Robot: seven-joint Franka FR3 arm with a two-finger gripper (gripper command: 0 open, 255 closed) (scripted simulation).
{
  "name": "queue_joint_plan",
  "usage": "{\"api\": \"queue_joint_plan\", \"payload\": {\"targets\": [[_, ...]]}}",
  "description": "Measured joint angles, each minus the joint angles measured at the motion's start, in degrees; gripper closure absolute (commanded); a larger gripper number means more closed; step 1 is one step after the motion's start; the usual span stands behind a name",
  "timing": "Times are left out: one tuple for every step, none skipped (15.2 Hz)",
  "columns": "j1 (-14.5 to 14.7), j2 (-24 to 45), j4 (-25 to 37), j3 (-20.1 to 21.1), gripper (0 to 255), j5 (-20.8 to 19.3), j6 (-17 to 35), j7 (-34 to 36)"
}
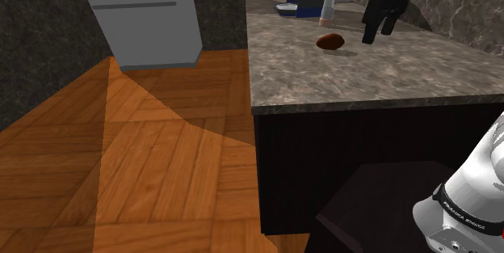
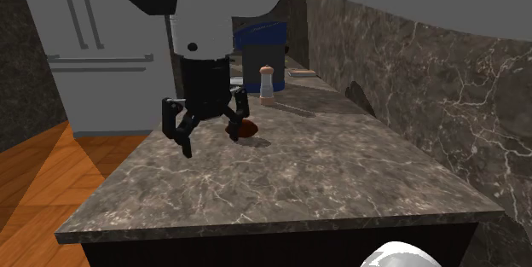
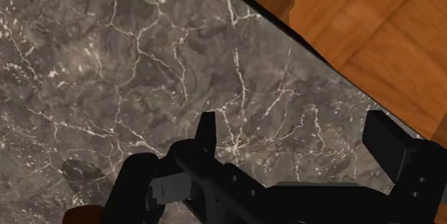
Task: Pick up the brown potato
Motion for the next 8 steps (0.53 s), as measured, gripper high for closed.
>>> {"api": "queue_joint_plan", "payload": {"targets": [[0.0,0.0,0.0,0.0,0,0.0,0.0,0.0],[-0.07,0.57,0.14,-0.5,0,-0.51,0.29,-0.9],[-0.16,1.18,0.17,-1.27,0,-1.28,0.67,-2.33],[-0.24,2.21,0.83,-2.1,0,-2.15,0.84,-3.95],[-0.36,3.21,1.01,-3.07,0,-3.12,1.44,-5.77],[-0.43,4.81,1.49,-3.95,0,-4.0,2.35,-7.52],[-0.57,6.61,2.26,-4.99,0,-4.98,3.21,-9.47],[-0.65,8.13,3.16,-5.86,0,-5.84,3.66,-11.29]]}}
